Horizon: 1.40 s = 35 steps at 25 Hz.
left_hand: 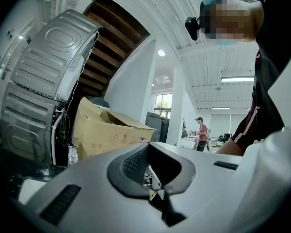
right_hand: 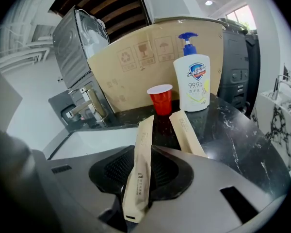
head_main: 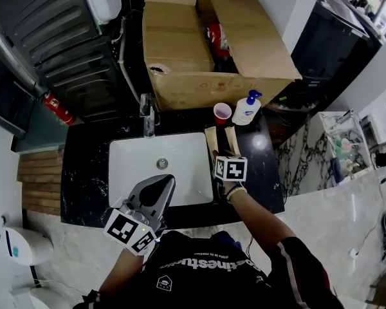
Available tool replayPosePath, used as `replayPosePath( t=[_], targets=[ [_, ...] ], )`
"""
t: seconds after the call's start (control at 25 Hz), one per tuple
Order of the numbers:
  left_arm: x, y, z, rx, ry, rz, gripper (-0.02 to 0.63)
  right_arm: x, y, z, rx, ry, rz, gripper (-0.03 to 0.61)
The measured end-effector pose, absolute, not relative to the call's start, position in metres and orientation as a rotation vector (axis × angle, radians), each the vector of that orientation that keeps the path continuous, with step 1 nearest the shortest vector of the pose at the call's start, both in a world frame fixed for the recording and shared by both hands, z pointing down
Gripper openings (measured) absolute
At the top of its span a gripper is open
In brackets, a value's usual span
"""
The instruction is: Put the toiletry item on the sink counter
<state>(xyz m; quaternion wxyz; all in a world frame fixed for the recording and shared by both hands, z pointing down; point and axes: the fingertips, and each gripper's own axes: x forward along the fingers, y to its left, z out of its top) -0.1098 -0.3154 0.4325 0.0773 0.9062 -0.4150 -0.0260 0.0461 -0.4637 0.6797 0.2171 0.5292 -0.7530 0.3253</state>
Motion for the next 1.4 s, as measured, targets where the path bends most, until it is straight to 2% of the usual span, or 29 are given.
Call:
replayPosePath(
  t=[0.32,0.64,1.0,1.24,1.4],
  targets=[
    [-0.106,-0.316,0.427,2.736,-1.231,-0.089,0.014,0.045,-0.468,0.647,1.480,-2.190,0.855,0.150],
    [-0.098,-0.321,0.418,2.764,-1.213,-0.113,0.014,0.034,-0.454,0.552,1.392,-2.434,0.526,0.150],
    [-0.083,-0.329,0.407,2.799,-1.185,-0.128,0.014,0.033,-0.399,0.442,1.307,-2.682,0.313,0.138],
    [-0.077,-0.331,0.404,2.812,-1.174,-0.134,0.014,0.031,-0.354,0.387,1.273,-2.806,0.211,0.124],
    [-0.071,-0.330,0.399,2.823,-1.153,-0.159,0.014,0.034,-0.327,0.369,1.280,-2.838,0.139,0.078]
  ],
)
